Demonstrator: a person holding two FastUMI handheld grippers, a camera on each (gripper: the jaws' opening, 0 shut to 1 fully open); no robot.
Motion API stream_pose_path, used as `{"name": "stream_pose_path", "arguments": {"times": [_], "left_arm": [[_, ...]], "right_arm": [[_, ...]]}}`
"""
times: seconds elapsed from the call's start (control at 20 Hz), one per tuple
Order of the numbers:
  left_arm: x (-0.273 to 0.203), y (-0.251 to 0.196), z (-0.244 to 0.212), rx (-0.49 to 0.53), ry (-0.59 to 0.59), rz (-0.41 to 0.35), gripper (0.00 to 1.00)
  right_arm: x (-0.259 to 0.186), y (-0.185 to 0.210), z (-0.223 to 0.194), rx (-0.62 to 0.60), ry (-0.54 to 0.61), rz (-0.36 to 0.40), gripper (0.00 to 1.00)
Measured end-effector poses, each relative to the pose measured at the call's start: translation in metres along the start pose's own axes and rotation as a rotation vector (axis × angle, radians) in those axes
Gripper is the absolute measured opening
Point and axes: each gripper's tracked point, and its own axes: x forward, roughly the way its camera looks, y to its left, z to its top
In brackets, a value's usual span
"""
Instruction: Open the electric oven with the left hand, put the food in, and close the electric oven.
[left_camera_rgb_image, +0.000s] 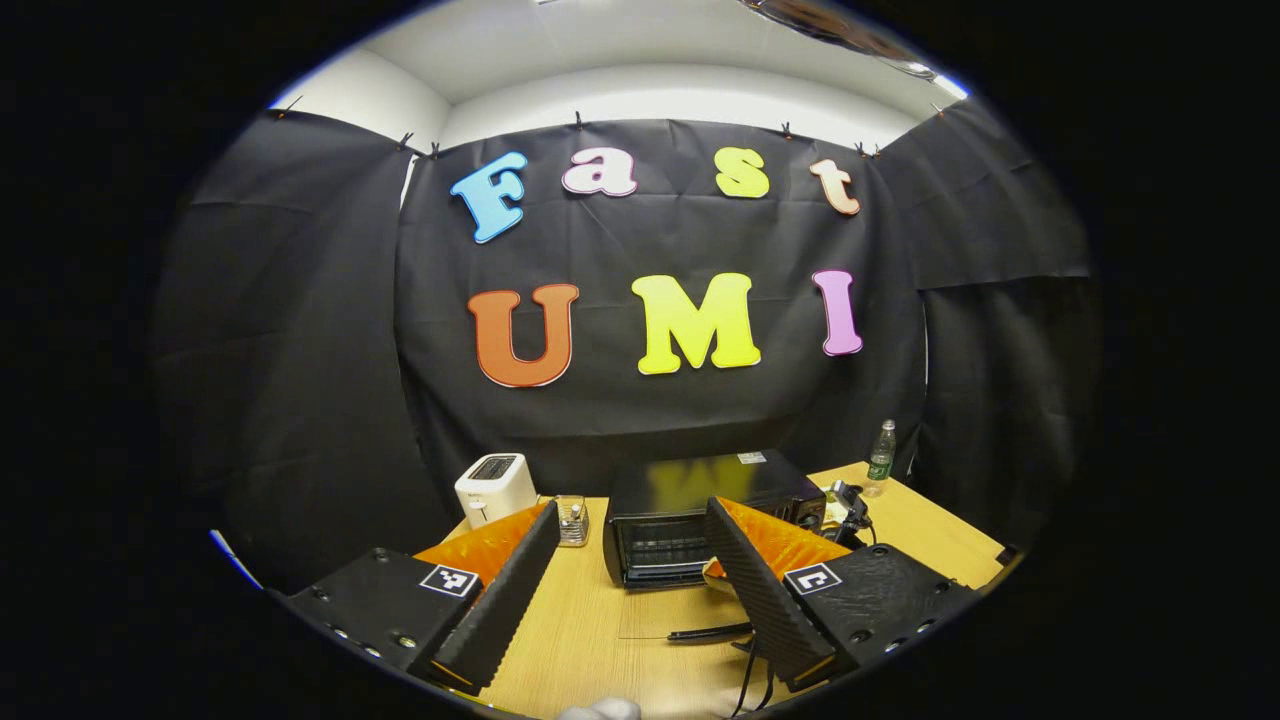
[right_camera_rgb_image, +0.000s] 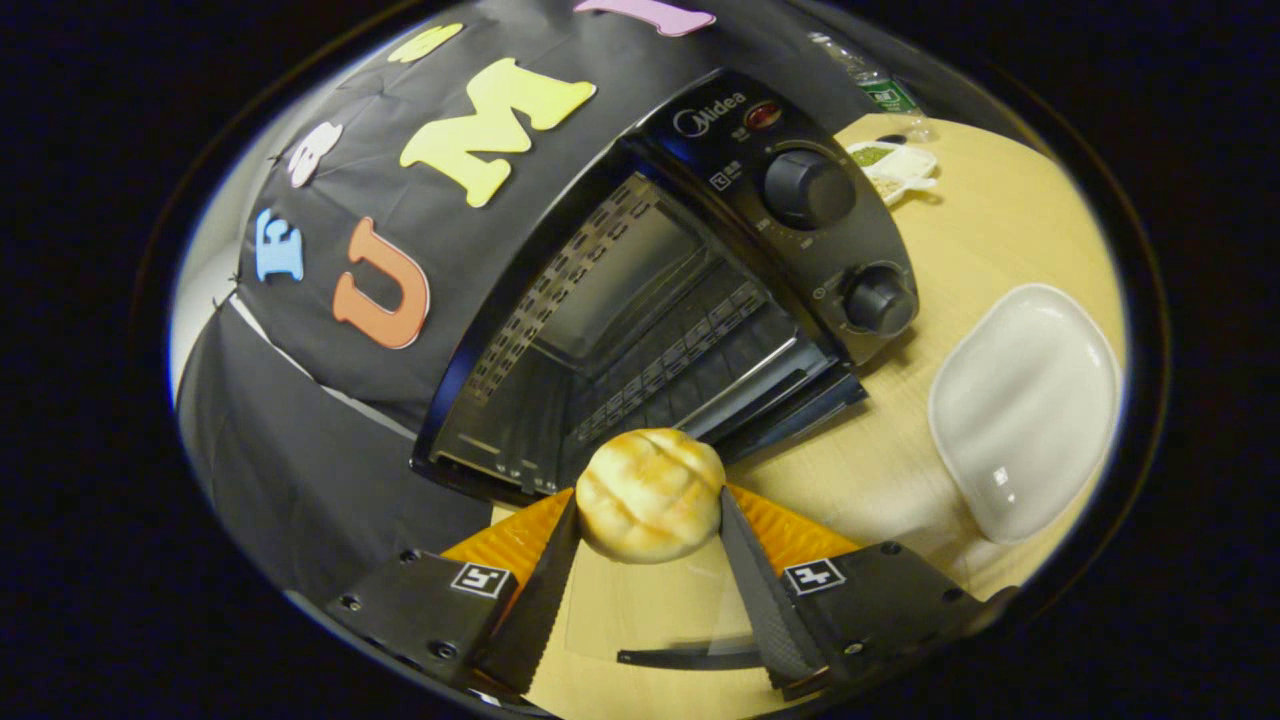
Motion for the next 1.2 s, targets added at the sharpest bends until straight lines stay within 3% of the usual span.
{"name": "stream_pose_path", "arguments": {"times": [0.1, 0.15, 0.25, 0.3, 0.45, 0.7, 0.8, 0.85, 0.9, 0.95, 1.0, 1.05, 1.1, 1.2], "left_arm": [[0.002, 0.000, 0.002, -0.006, -0.002, -0.001, 0.95], [0.003, -0.001, 0.002, -0.006, -0.002, -0.003, 0.95], [0.005, 0.000, 0.003, -0.001, -0.006, -0.009, 0.95], [0.004, 0.001, 0.001, 0.004, -0.005, -0.009, 0.95], [0.004, 0.003, -0.002, 0.007, 0.003, -0.010, 0.95], [0.007, 0.008, -0.011, 0.008, 0.024, -0.005, 0.95], [0.007, 0.009, -0.013, 0.009, 0.030, -0.004, 0.95], [0.007, 0.009, -0.015, 0.008, 0.034, -0.006, 0.95], [0.007, 0.008, -0.016, 0.008, 0.034, -0.005, 0.95], [0.008, 0.009, -0.017, 0.008, 0.038, -0.006, 0.95], [0.008, 0.010, -0.018, 0.008, 0.039, -0.007, 0.95], [0.008, 0.010, -0.018, 0.008, 0.040, -0.006, 0.95], [0.006, 0.010, -0.019, 0.007, 0.044, -0.006, 0.95], [0.007, 0.009, -0.020, 0.005, 0.044, -0.006, 0.95]], "right_arm": [[0.011, 0.006, 0.007, 0.027, -0.022, 0.008, 0.85], [0.014, 0.008, 0.010, 0.045, -0.032, 0.010, 0.80], [0.022, 0.011, 0.013, 0.057, -0.047, 0.007, 0.84], [0.025, 0.013, 0.015, 0.057, -0.053, 0.010, 0.80], [0.034, 0.019, 0.020, 0.082, -0.074, 0.012, 0.80], [0.049, 0.014, 0.034, 0.072, -0.138, -0.038, 0.80], [0.056, 0.013, 0.037, 0.036, -0.151, -0.058, 0.80], [0.058, 0.014, 0.038, 0.013, -0.160, -0.063, 0.86], [0.059, 0.014, 0.040, -0.019, -0.170, -0.079, 0.82], [0.059, 0.012, 0.041, -0.055, -0.178, -0.102, 0.89], [0.058, 0.013, 0.040, -0.087, -0.178, -0.117, 0.91], [0.059, 0.013, 0.039, -0.115, -0.173, -0.134, 0.86], [0.059, 0.011, 0.039, -0.145, -0.170, -0.145, 0.87], [0.060, 0.008, 0.039, -0.216, -0.164, -0.173, 0.97]]}}
